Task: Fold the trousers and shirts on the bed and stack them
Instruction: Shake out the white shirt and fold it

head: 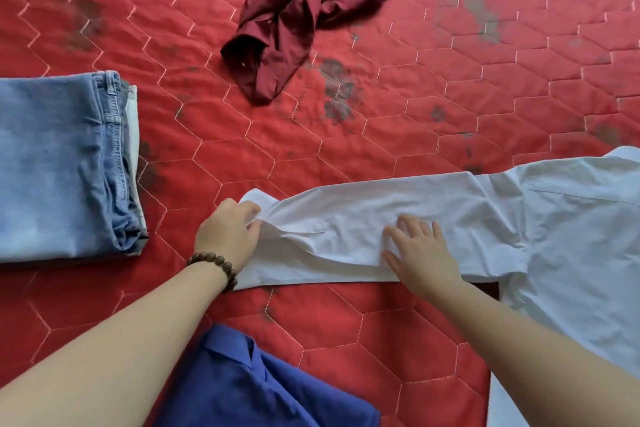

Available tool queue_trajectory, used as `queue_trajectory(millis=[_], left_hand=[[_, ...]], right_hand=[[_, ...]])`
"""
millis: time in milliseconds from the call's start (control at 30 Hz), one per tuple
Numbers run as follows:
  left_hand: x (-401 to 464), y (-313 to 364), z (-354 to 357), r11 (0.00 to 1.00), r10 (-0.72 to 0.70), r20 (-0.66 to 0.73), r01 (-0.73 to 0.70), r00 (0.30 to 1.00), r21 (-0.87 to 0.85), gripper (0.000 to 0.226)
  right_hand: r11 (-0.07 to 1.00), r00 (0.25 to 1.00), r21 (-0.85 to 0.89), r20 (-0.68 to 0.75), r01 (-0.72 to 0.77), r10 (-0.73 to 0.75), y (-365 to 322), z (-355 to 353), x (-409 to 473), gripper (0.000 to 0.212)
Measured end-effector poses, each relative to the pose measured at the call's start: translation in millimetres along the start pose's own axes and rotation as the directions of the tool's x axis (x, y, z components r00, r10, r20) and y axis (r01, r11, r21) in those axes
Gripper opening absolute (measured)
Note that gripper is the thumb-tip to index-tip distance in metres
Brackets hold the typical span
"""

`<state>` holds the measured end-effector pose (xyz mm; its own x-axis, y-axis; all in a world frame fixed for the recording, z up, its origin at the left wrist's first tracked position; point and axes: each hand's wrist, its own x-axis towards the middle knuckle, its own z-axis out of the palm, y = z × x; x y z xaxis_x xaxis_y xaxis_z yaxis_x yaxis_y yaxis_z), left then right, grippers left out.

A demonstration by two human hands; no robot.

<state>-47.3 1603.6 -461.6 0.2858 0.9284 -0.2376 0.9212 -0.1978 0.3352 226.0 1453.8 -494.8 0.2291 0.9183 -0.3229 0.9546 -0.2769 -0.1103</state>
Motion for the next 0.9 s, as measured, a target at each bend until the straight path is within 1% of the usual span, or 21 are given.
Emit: queue_trajectory(millis=[33,167,200,233,267,333,400,433,467,533,567,600,700,767,833,867,900], left_hand=[[2,-1,-3,1.000,0.013,0.018,-0.013,1.000,-0.005,0.031],[5,-8,-16,0.995,0.099,0.187,-0.096,0.977,-0.021,0.047],[6,-9,-22,0.993,0.121,0.186,-0.116,0.975,-0.035,0.047],[7,-10,-28,0.988,0.147,0.150,-0.138,0.978,-0.069,0.043],[7,-9,-36,0.977,0.177,0.091,-0.164,0.980,-0.134,0.034],[9,-8,-52,0.929,0.174,-0.006,-0.166,0.985,-0.331,0.014],[13,-7,-62,0.831,0.094,-0.068,-0.116,0.993,-0.544,0.018],[15,-8,-62,0.789,0.033,-0.088,-0.080,0.996,-0.609,0.017],[16,-9,-60,0.770,-0.037,-0.098,-0.034,0.995,-0.637,0.020],[15,-15,-46,0.784,-0.190,-0.071,0.108,0.979,-0.612,0.035],[12,-20,-37,0.790,-0.239,-0.042,0.170,0.970,-0.589,0.035],[7,-23,-27,0.791,-0.255,-0.003,0.207,0.967,-0.575,0.035],[-11,-30,0,0.797,-0.181,0.124,0.220,0.976,-0.563,0.033],[-16,-34,12,0.783,-0.181,0.160,0.241,0.970,-0.573,0.033],[-17,-34,15,0.769,-0.229,0.148,0.272,0.962,-0.579,0.025],[-16,-34,14,0.789,-0.233,0.120,0.260,0.965,-0.556,0.023],[-16,-36,14,0.843,-0.200,0.073,0.210,0.977,-0.495,0.025]], right_hand=[[1.000,1.000,-0.001,-0.012,0.006,-0.006,-6,-1,2,0.041],[0.997,0.998,0.052,-0.021,0.063,-0.062,-33,-4,13,0.045],[0.994,0.997,0.073,-0.017,0.077,-0.076,-40,-5,16,0.045],[0.992,0.996,0.088,-0.020,0.089,-0.087,-47,-7,17,0.046],[0.990,0.995,0.100,-0.035,0.099,-0.096,-52,-9,19,0.045],[0.982,0.988,0.142,-0.101,0.127,-0.114,-62,-13,19,0.041],[0.969,0.978,0.186,-0.159,0.160,-0.131,-71,-17,20,0.038],[0.967,0.977,0.190,-0.163,0.170,-0.139,-75,-17,20,0.039],[0.968,0.979,0.185,-0.145,0.171,-0.145,-79,-17,20,0.043],[0.969,0.983,0.171,-0.082,0.176,-0.164,-86,-12,20,0.056],[0.968,0.982,0.167,-0.047,0.186,-0.181,-89,-8,20,0.062],[0.966,0.980,0.165,-0.007,0.198,-0.199,-93,-4,20,0.068],[0.962,0.963,0.125,0.092,0.242,-0.254,-101,10,19,0.076],[0.961,0.955,0.100,0.127,0.258,-0.270,-105,17,17,0.076],[0.964,0.957,0.077,0.119,0.256,-0.264,-108,22,16,0.074],[0.967,0.962,0.063,0.101,0.249,-0.254,-108,24,16,0.073],[0.970,0.967,0.048,0.083,0.239,-0.242,-109,24,16,0.072]])
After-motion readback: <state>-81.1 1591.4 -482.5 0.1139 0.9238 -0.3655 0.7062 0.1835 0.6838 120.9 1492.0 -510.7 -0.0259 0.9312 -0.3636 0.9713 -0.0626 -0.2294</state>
